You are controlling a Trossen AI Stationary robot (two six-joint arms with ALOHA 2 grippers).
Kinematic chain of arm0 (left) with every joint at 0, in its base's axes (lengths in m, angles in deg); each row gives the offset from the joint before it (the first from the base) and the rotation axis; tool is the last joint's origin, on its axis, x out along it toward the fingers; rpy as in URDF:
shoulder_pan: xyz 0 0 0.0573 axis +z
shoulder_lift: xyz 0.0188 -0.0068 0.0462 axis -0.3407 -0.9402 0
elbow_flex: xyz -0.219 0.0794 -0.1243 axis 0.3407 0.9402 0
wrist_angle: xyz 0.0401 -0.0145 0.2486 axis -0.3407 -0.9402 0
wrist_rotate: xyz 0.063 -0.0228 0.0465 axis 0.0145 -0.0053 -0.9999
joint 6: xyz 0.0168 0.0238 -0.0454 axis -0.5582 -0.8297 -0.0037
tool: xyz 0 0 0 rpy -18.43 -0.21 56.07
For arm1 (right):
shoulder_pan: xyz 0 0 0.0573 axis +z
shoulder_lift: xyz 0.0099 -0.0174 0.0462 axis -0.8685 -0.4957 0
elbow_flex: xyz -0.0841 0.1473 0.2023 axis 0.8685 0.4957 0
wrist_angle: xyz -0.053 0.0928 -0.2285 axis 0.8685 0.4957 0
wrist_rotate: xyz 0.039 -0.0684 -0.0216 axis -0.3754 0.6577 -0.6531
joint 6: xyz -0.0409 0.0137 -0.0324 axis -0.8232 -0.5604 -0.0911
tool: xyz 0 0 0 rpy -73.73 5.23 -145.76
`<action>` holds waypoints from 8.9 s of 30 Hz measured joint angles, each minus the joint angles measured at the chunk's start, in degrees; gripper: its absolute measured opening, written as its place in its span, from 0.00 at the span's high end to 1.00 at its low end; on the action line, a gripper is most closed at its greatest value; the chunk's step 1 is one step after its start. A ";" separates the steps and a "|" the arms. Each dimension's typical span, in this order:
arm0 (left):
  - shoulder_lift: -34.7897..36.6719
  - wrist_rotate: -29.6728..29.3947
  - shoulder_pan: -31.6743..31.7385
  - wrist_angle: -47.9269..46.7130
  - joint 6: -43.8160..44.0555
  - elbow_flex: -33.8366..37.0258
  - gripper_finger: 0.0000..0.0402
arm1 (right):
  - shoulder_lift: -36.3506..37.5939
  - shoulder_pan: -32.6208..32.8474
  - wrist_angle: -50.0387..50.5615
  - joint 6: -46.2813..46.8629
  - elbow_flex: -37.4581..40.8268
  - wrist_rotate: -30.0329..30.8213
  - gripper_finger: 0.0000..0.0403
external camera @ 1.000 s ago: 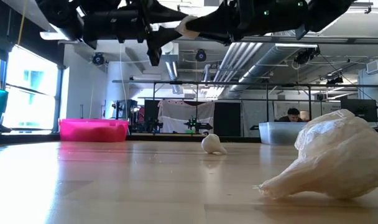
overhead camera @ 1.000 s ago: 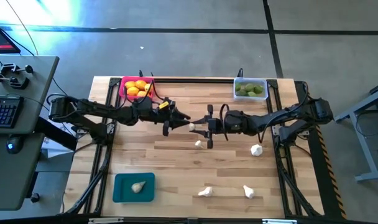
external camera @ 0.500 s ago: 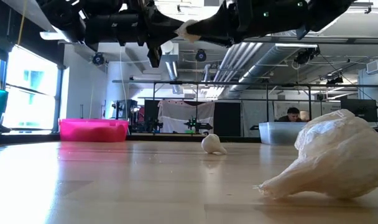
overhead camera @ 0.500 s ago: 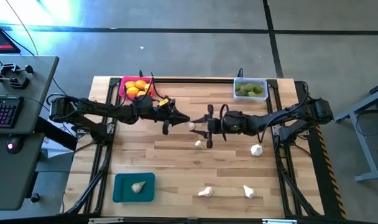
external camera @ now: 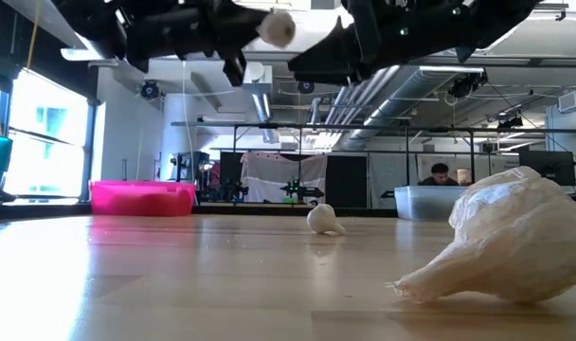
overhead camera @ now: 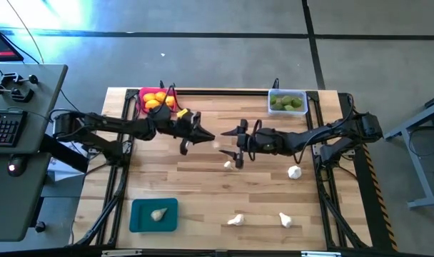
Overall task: Sort produce into baskets
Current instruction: Put the top center garlic into the blue bin, then put the center garlic into the blue bin, then put the bottom center garlic into the blue bin
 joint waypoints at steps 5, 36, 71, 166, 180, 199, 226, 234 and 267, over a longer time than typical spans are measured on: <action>6.91 0.94 -1.76 -8.53 -4.31 0.00 1.00 | 0.00 0.00 4.95 1.84 0.02 2.51 0.30; 22.13 -44.77 -55.46 -57.75 17.12 -0.60 1.00 | 0.02 2.22 15.78 7.81 0.26 2.19 1.00; -4.90 -30.62 -67.91 -89.88 33.95 -15.16 0.83 | 0.02 2.80 17.50 12.50 0.26 3.40 0.72; 14.98 -63.79 -27.96 0.56 -10.68 26.71 1.00 | -51.53 17.69 32.86 16.11 -65.92 -3.06 1.00; 14.98 -63.91 -27.97 0.58 -10.70 26.71 1.00 | -51.58 16.73 33.82 20.55 -65.45 -3.19 0.96; 14.98 -62.88 -27.98 0.34 -12.30 26.64 1.00 | -46.20 18.89 52.15 14.76 -65.37 12.43 0.94; 14.98 -62.40 -27.98 0.70 -11.19 26.62 1.00 | -15.37 22.41 33.32 50.31 -12.53 9.41 1.00; 14.98 -60.15 -27.96 0.54 -10.24 26.62 1.00 | -12.68 29.11 31.37 50.04 -11.77 2.16 1.00; 14.98 -58.11 -27.96 -3.75 -10.19 26.62 1.00 | -21.77 36.13 25.19 28.01 -11.78 1.80 0.38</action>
